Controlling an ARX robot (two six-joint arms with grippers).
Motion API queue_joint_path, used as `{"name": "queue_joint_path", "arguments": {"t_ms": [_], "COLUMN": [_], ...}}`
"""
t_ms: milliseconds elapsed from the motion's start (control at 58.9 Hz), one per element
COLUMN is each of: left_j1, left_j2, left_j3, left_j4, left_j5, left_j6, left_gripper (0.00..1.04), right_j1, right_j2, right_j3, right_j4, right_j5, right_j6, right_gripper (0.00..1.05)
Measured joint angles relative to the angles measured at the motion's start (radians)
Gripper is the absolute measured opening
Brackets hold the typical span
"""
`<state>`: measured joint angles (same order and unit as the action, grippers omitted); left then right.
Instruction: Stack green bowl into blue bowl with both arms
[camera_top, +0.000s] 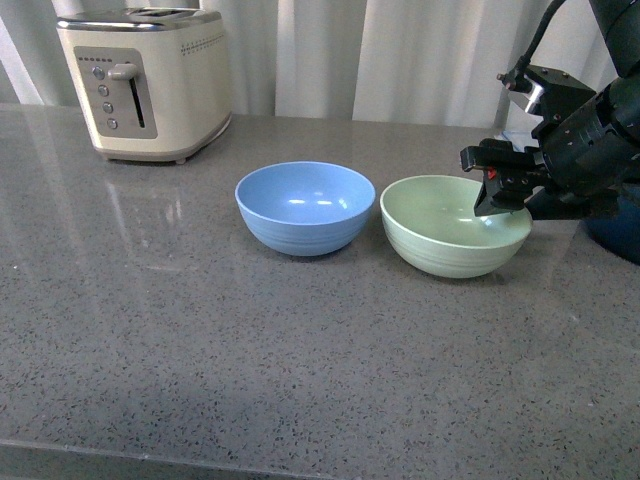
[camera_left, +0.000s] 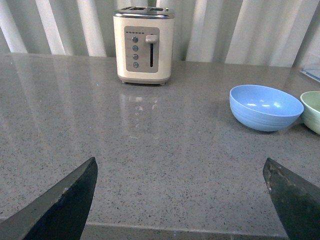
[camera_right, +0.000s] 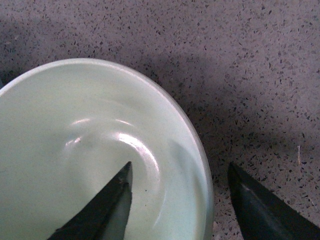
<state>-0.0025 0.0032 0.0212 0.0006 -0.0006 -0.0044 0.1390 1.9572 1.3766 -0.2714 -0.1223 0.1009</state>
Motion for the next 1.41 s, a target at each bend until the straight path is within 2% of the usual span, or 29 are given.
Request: {"name": "queue_joint_path", "arguments": {"t_ms": [271,339,730,916,1408], "left_j1": [0.000,0.000,0.000,0.000,0.000], "left_j2": [0.000,0.000,0.000,0.000,0.000], "left_j3": [0.000,0.000,0.000,0.000,0.000], "left_j4": [0.000,0.000,0.000,0.000,0.000], "left_j5": [0.000,0.000,0.000,0.000,0.000], "left_j6": [0.000,0.000,0.000,0.000,0.000], "left_gripper": [0.98,0.98,0.98,0.98,0.98], "right_j1": [-0.009,-0.013,-0.051,-0.048,0.138], "right_j2": [-0.001,-0.004,-0.088,-0.116,-0.060], "right_j3": [-0.008,-0.009,-0.016,0.055,0.279], "right_j4": [0.004,0.004,-0.035,-0.090,-0.154], "right_j5": [-0.004,-0.005,-0.004,-0.024,-0.064], "right_j6": [0.000,0.000,-0.026,-0.026,-0.030], "right_gripper": [0.07,0.00,0.01,0.01,0.01]}}
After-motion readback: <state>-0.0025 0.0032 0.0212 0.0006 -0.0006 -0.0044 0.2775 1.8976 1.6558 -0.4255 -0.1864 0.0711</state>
